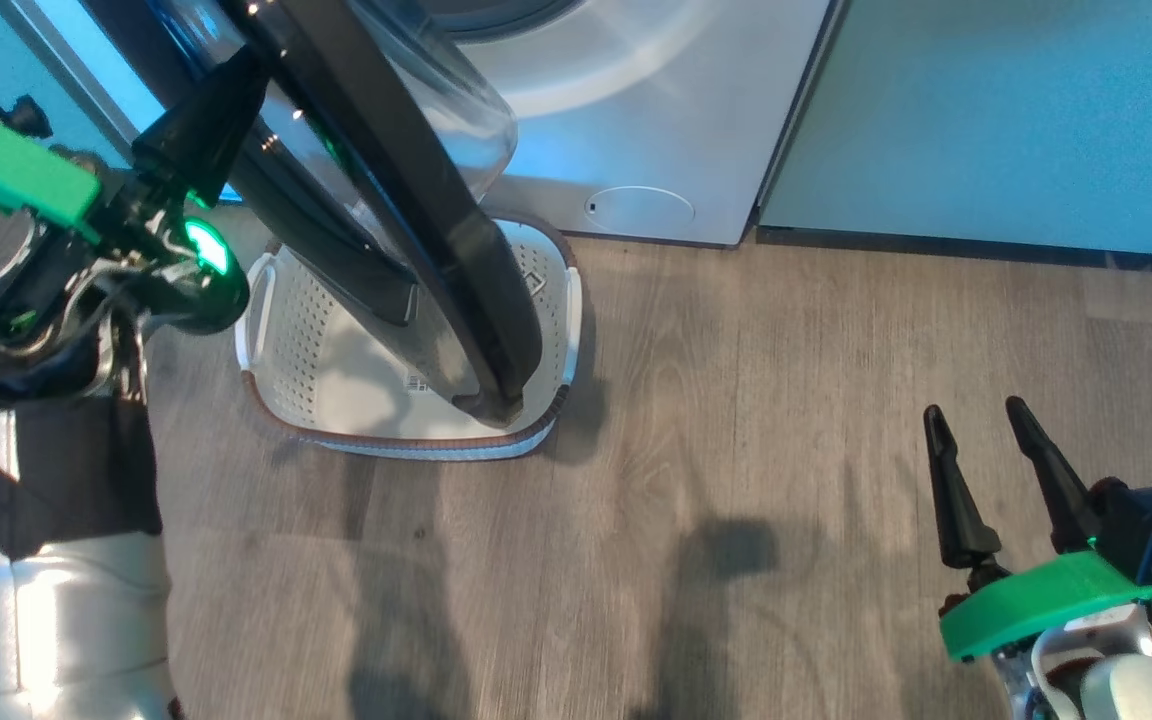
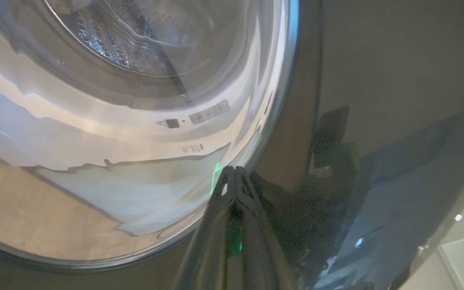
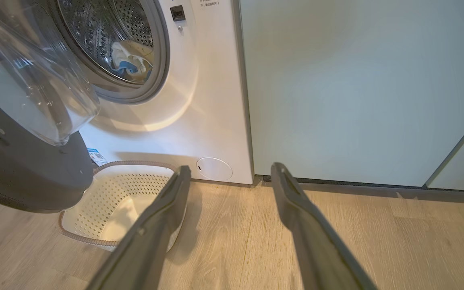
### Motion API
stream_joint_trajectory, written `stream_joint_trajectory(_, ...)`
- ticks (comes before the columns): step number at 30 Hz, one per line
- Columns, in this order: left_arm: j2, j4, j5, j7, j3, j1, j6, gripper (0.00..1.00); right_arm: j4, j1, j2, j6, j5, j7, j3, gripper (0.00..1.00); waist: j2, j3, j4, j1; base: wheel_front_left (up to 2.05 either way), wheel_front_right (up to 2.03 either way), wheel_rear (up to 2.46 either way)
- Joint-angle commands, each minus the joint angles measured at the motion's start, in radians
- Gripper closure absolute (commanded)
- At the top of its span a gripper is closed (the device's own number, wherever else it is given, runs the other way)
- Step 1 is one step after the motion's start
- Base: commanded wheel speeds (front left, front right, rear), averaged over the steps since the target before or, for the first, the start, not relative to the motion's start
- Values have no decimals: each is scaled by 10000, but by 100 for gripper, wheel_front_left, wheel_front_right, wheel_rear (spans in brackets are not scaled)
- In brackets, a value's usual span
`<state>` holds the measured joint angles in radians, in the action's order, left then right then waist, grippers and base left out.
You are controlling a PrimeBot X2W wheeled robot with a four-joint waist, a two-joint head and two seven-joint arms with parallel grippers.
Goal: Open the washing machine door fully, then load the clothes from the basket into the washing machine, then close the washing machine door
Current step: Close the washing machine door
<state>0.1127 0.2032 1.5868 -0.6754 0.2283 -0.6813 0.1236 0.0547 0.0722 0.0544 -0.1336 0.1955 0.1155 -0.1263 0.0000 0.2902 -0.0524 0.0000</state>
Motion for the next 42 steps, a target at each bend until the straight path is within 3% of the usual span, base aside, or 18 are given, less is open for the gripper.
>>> stream_joint_trajectory(1, 301, -310, -72, 79, 257, -479, 71, 100, -282, 338, -39, 29, 87, 100, -230, 0, 0, 12, -26, 0, 0, 0, 0)
stream_joint_trajectory(23, -90, 627, -654, 1484, -107, -1446, 71, 100, 94, 595, -41, 29, 289, 342, -411, 0, 0, 19, -318, 0, 0, 0, 0)
stream_joint_trajectory(33, -188, 120, -394, 1416, -290, -728, 71, 100, 235, 539, -41, 29, 281, 431, -103, 0, 0, -192, -129, 0, 0, 0, 0)
stream_joint_trajectory(41, -346, -686, -764, 2208, -330, 316, 71, 100, 171, 563, -41, 29, 189, 452, 273, 0, 0, -319, 232, 0, 0, 0, 0)
stream_joint_trajectory(42, -364, -771, -875, 2368, -377, 451, 71, 90, 160, 564, -41, 29, 175, 450, 322, 0, 0, -349, 280, 0, 0, 0, 0)
